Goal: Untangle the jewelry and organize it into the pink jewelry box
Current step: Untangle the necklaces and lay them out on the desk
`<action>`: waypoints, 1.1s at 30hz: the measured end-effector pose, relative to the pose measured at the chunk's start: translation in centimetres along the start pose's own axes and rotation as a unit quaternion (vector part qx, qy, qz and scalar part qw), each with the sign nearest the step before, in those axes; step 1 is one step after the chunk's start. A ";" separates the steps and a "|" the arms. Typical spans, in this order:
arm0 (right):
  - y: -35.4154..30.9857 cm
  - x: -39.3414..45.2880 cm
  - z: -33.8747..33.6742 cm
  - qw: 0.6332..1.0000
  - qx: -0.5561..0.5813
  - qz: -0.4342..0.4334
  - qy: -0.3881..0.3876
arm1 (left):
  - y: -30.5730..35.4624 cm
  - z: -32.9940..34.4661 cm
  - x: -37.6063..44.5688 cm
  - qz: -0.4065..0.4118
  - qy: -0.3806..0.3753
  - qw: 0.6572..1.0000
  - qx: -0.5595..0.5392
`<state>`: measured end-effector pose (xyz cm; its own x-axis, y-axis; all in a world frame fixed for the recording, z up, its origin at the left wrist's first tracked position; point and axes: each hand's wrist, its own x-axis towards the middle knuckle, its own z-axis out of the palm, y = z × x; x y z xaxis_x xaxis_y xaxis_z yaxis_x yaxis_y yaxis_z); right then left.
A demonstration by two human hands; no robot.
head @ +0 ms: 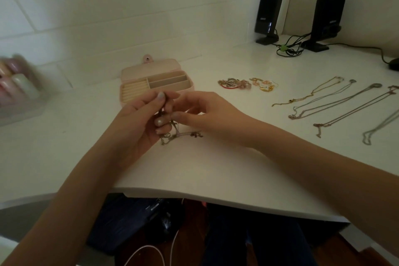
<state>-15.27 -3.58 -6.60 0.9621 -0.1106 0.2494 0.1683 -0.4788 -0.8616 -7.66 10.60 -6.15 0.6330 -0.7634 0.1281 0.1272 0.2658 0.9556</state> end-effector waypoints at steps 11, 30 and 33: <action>-0.1 0.3 -1.4 0.959 0.270 0.077 0.019 | -0.1 -0.5 -0.2 -0.013 0.033 0.992 0.123; 0.0 0.4 -1.6 0.960 0.226 0.137 0.092 | 0.3 -0.3 -0.6 -0.003 0.063 0.996 0.071; 0.4 0.2 -1.1 0.993 -0.009 0.067 0.097 | 0.5 -0.2 -0.8 -0.012 0.030 0.997 0.073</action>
<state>-15.27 -4.70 -6.38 0.9155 -0.3398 0.2153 0.0364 -0.4631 -0.8856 -7.92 11.44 -5.80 0.6765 -0.7306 0.0923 0.0332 0.1555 0.9873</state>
